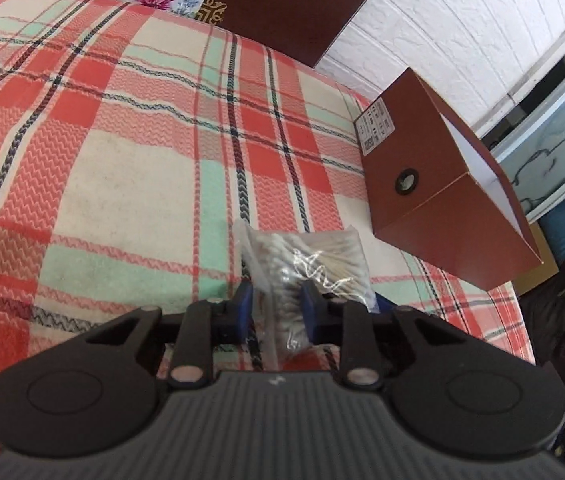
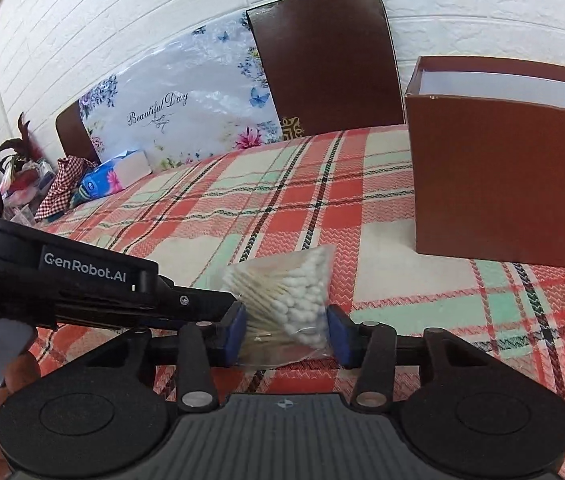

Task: Organize objects
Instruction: 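Grasp the cotton swab bag with the left gripper, then carry the cotton swab bag into the brown box with the left gripper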

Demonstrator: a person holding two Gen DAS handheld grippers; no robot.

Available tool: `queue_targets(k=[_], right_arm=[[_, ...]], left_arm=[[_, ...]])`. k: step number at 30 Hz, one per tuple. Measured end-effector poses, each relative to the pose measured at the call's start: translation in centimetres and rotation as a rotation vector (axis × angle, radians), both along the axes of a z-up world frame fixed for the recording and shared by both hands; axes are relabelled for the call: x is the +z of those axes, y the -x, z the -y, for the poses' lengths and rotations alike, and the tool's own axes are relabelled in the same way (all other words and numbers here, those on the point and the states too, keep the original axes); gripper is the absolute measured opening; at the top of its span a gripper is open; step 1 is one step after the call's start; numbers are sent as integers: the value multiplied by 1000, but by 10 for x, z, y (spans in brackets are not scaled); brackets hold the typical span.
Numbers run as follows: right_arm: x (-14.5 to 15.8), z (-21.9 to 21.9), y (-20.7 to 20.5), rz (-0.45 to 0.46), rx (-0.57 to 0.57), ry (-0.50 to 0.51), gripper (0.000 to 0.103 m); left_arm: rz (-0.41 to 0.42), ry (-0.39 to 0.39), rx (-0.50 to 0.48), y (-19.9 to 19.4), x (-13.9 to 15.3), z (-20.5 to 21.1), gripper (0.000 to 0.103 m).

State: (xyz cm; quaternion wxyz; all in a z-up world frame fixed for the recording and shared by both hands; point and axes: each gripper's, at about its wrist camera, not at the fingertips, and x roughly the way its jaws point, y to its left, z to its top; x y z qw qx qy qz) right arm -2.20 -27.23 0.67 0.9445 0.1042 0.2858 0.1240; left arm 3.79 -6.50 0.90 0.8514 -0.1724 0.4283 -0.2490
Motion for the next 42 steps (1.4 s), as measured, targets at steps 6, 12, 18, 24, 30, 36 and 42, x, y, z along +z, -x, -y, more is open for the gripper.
queue_targets(k=[6, 12, 18, 24, 30, 36, 42], right_arm=[[-2, 3, -3, -17, -11, -29, 43], [-3, 3, -6, -14, -10, -39, 41], [-5, 7, -4, -18, -16, -71, 41], [-5, 9, -3, -13, -12, -85, 44], [-5, 14, 0, 1, -33, -105, 46], [-6, 19, 0, 6, -40, -118, 49], [-7, 21, -2, -5, -36, -132, 37]], left_arm=[[88, 68, -15, 9, -12, -6, 26], [80, 130, -13, 10, -19, -15, 25], [88, 147, -21, 10, -20, -16, 26], [114, 167, -22, 13, -24, -19, 26], [95, 173, -19, 13, -23, -21, 27], [57, 161, -34, 16, -13, -11, 52], [112, 1, -41, 27, -7, 7, 29]])
